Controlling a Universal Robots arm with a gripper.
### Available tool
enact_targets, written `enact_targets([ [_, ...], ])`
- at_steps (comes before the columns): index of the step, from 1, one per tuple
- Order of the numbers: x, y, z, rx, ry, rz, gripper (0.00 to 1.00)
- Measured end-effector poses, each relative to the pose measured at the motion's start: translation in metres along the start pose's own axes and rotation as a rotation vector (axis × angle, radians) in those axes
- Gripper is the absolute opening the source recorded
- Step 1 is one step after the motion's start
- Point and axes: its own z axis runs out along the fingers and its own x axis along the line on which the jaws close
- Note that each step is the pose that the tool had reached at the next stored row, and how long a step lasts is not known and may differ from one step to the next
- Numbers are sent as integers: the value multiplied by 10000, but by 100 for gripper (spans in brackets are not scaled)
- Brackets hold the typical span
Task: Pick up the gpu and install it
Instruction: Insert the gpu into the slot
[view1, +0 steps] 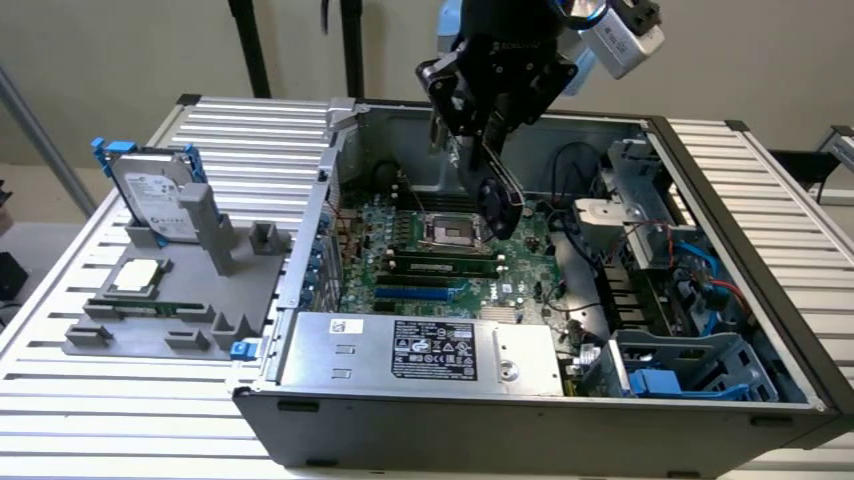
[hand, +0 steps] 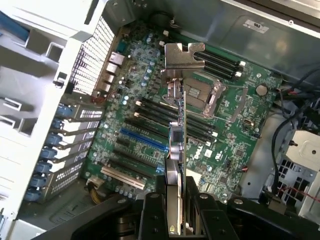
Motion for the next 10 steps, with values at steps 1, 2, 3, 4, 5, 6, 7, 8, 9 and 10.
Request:
enact_targets([
  [1, 0, 0, 2, 5, 6, -181, 27],
  [2, 0, 0, 4, 11, 13, -354, 27],
  [3, 0, 0, 6, 17, 20, -545, 27],
  [4, 0, 0, 7, 23, 27, -719, 27],
  [5, 0, -1, 9, 29, 34, -905, 27],
  [6, -1, -1, 12, 34, 41, -1095, 27],
  [7, -1, -1, 14, 40, 48, -1274, 27],
  [8, -1, -1, 17, 45, 55, -1455, 27],
  [9, -1, -1, 20, 51, 62, -1634, 27],
  [10, -1, -1, 23, 57, 68, -1814, 27],
])
